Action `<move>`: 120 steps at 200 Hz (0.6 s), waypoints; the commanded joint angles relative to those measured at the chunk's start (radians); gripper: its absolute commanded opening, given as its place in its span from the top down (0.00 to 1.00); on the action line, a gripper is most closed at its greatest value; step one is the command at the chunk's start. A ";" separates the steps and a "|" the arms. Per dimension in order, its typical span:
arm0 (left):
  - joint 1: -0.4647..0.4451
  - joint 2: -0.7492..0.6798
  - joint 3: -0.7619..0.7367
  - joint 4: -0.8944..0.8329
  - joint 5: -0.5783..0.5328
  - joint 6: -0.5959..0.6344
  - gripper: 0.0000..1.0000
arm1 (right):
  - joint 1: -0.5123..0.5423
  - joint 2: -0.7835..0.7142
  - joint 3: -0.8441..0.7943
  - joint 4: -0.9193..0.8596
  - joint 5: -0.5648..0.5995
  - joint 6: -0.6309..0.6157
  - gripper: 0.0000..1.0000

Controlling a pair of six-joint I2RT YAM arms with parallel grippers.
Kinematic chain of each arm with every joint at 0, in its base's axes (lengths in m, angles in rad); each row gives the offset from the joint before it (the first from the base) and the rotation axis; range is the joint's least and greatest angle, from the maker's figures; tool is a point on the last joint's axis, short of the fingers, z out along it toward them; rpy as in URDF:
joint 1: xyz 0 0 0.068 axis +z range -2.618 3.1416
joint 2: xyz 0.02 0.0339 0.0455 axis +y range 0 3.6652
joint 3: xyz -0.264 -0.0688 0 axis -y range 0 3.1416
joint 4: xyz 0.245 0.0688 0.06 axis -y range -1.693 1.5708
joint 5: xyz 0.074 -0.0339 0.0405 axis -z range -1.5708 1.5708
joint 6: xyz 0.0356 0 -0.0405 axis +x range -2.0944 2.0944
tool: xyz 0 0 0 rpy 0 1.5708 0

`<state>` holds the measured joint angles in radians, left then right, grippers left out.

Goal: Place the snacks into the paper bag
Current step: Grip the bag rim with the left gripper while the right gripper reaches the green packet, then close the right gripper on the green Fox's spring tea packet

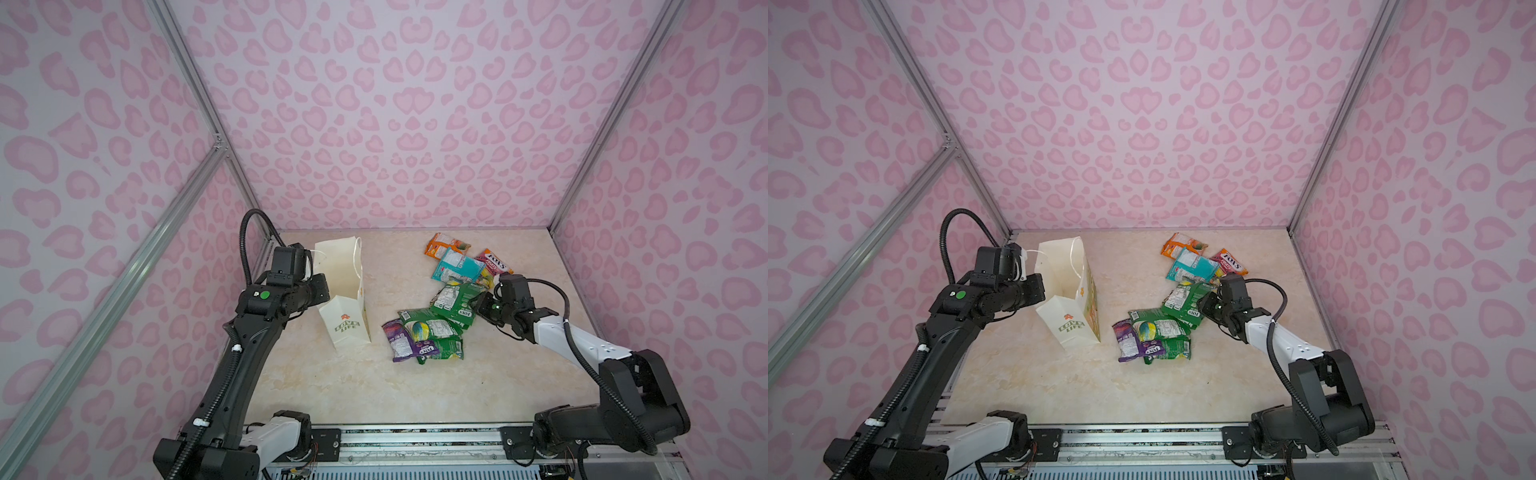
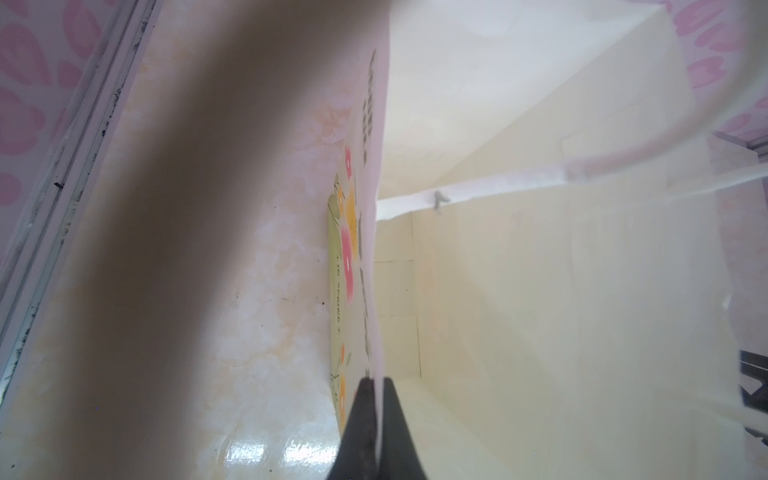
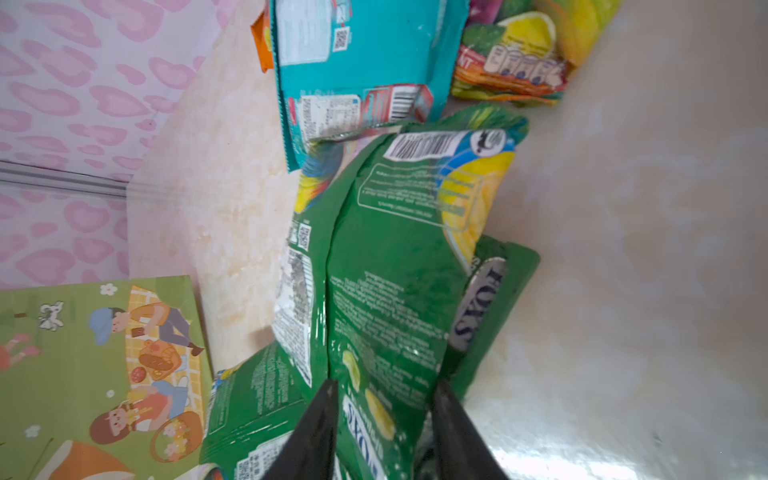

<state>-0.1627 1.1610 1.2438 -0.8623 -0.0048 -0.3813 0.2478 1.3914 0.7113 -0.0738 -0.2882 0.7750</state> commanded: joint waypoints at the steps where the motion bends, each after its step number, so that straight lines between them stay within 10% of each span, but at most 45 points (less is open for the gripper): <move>1: 0.002 0.000 -0.003 0.019 -0.007 0.007 0.97 | -0.019 -0.010 0.000 -0.078 0.079 -0.019 0.36; 38: 0.002 0.002 -0.003 0.019 0.002 0.007 0.97 | -0.013 0.027 0.096 -0.164 0.151 -0.111 0.17; 120: 0.002 0.014 -0.003 0.018 0.002 0.010 0.97 | -0.108 0.188 0.108 0.088 -0.088 -0.131 0.11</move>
<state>-0.1627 1.1679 1.2415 -0.8570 -0.0044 -0.3809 0.1654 1.5593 0.8299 -0.1120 -0.2928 0.6624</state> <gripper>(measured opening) 0.061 0.885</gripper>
